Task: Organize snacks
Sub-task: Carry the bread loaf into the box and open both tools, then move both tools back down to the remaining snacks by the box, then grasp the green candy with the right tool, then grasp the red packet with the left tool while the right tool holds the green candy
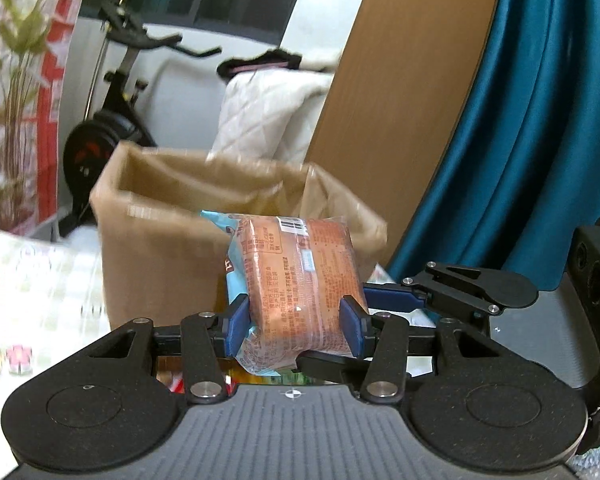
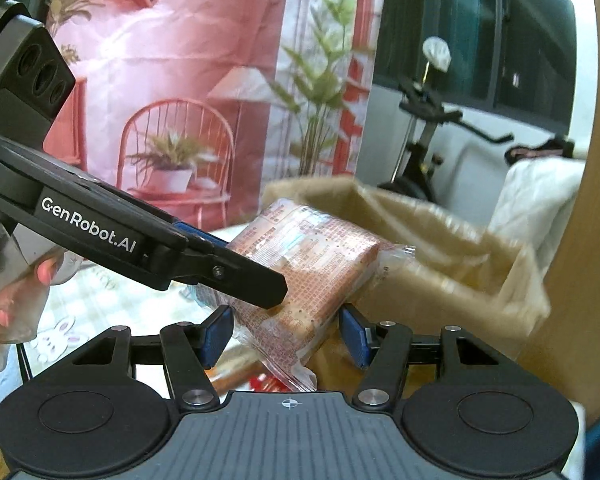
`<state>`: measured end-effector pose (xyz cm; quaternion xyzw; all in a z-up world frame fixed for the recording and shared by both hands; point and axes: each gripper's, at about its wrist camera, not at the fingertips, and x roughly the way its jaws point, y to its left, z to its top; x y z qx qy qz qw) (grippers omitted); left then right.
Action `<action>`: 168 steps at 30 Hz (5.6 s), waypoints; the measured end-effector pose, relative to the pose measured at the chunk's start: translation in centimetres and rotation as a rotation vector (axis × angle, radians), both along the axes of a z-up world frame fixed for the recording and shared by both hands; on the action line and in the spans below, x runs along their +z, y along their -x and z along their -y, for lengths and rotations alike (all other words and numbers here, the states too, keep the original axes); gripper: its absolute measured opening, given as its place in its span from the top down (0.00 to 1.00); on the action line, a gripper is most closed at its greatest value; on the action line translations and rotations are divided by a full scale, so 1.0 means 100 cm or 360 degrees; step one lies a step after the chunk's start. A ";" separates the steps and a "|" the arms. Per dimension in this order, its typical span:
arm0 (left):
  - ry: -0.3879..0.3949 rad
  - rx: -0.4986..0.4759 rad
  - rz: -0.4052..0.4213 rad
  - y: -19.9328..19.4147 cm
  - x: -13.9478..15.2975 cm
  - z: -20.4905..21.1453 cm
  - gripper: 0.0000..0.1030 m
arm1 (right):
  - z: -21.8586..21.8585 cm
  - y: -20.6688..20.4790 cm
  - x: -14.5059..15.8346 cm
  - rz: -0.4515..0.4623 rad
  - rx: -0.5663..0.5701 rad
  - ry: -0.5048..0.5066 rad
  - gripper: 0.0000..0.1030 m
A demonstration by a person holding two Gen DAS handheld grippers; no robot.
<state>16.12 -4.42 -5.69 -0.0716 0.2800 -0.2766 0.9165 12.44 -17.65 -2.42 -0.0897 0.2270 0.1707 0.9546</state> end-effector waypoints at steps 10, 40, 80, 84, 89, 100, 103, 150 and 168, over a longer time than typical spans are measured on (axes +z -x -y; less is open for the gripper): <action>0.0082 -0.0017 0.0016 -0.102 0.027 0.008 0.51 | 0.033 -0.099 0.039 0.0081 -0.0050 0.0049 0.47; -0.0177 0.0367 0.0023 -0.106 0.012 -0.034 0.31 | 0.059 -0.110 -0.013 -0.0113 -0.0431 -0.0215 0.25; -0.0078 0.0364 -0.0448 -0.043 -0.100 -0.062 0.68 | 0.069 -0.037 -0.151 -0.0504 -0.0421 -0.0187 0.74; -0.0104 0.0313 -0.0490 -0.051 -0.115 -0.049 0.68 | 0.068 -0.056 -0.162 -0.0530 -0.0388 -0.0158 0.74; -0.0132 0.0255 -0.0530 -0.057 -0.127 -0.037 0.68 | 0.068 -0.080 -0.178 -0.0559 -0.0375 -0.0155 0.73; -0.0151 0.0244 -0.0617 -0.059 -0.139 -0.032 0.69 | 0.078 -0.090 -0.203 -0.0731 -0.0308 -0.0325 0.51; -0.0149 0.0239 -0.0630 -0.058 -0.140 -0.032 0.68 | 0.081 -0.084 -0.205 -0.0765 -0.0307 -0.0346 0.52; -0.0488 0.0512 -0.0617 -0.062 -0.158 0.022 0.30 | 0.084 -0.024 -0.225 -0.0428 -0.0467 -0.0472 0.65; -0.0506 0.0860 -0.0638 -0.101 -0.161 0.022 0.27 | 0.082 -0.024 -0.226 -0.0427 -0.0456 -0.0496 0.65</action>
